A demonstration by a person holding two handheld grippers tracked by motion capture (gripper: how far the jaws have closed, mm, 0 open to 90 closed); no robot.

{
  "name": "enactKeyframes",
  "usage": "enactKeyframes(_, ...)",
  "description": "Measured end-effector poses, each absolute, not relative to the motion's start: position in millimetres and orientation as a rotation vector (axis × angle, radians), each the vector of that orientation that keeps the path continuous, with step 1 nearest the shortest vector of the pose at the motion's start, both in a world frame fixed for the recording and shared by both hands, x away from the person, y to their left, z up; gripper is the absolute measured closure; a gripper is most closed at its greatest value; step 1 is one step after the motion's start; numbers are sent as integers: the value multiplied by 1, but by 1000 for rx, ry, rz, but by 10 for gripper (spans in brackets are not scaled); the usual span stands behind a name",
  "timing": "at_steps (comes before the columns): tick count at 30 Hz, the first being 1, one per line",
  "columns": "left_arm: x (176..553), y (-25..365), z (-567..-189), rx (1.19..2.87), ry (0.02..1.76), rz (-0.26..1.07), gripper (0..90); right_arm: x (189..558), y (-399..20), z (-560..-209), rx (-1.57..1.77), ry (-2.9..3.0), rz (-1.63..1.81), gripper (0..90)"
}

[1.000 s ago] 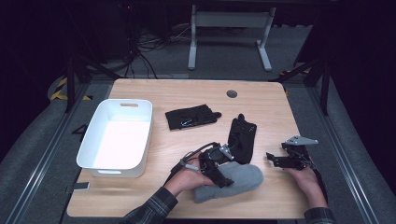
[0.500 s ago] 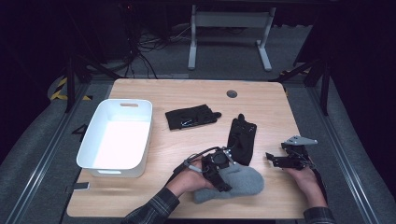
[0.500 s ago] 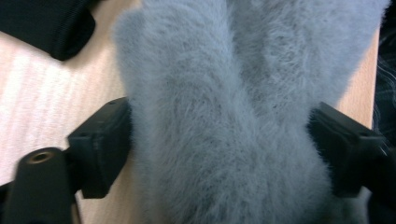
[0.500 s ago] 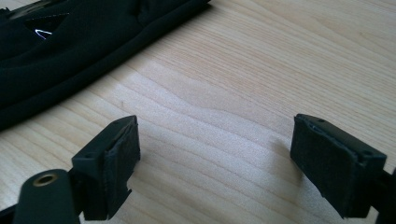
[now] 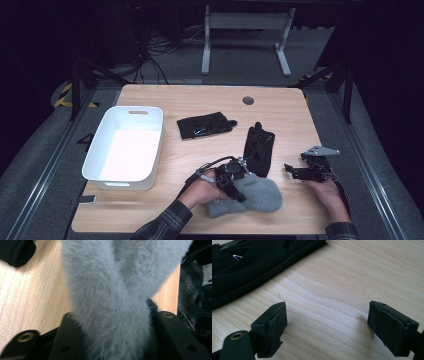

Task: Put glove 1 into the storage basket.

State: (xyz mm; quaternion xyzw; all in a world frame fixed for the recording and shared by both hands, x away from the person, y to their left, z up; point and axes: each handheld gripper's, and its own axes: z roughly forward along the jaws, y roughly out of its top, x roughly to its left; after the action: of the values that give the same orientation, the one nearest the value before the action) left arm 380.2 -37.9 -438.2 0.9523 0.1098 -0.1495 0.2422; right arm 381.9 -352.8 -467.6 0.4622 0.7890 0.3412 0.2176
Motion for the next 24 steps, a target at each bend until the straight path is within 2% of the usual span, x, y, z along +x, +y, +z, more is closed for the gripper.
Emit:
enactKeyframes(6,381,-30,-431,2564,372,-401,659,382,-353,-467,1279,2187,945,164)
enactKeyframes(13,385,-18,-418,2517,418,-355,662,382,-353,-468,1278,2187,945,158)
enactKeyframes(24,398,17,-378,2400,556,-239,662,382,-352,-468,1273,2191,939,147)
